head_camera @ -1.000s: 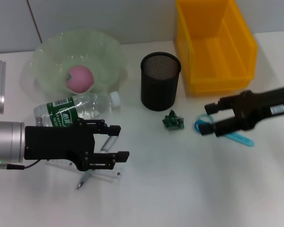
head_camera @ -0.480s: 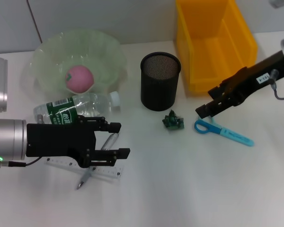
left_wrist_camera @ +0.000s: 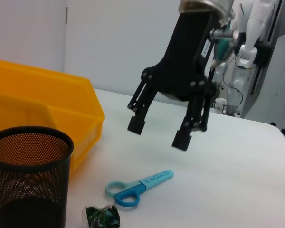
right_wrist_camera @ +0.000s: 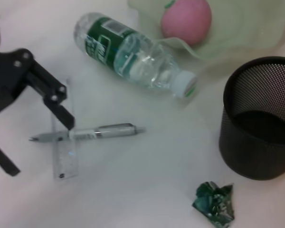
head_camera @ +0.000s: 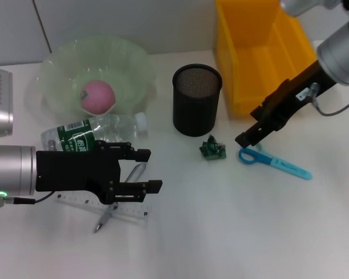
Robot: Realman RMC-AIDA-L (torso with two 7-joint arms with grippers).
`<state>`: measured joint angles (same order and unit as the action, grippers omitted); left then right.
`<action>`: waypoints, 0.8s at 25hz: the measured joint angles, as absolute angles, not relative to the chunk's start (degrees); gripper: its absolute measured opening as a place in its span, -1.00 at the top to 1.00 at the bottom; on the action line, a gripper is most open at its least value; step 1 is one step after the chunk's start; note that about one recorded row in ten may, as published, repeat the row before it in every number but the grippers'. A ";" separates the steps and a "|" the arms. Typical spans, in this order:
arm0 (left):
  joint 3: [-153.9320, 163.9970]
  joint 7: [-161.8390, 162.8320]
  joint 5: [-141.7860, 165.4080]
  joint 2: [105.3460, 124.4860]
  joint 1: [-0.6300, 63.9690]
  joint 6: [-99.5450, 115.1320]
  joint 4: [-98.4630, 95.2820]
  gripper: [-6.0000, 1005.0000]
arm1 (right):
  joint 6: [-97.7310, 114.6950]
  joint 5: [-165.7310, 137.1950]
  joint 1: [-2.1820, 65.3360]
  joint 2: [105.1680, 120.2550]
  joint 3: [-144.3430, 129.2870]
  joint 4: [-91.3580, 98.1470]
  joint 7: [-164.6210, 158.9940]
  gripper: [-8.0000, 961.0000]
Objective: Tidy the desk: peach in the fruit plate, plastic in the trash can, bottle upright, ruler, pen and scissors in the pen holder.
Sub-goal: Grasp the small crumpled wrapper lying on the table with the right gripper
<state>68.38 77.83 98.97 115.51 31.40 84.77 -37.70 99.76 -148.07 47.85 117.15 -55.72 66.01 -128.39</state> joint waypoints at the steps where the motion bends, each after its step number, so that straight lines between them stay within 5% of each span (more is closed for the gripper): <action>1: 68.38 77.85 98.96 115.51 31.40 84.77 -37.71 -0.39 | 98.99 -148.50 48.07 117.33 -56.28 65.47 -128.42 -0.69; 20: 68.38 77.83 98.96 115.65 31.32 84.82 -37.59 -0.39 | 79.55 -147.89 49.73 119.10 -64.10 49.26 -127.81 -0.69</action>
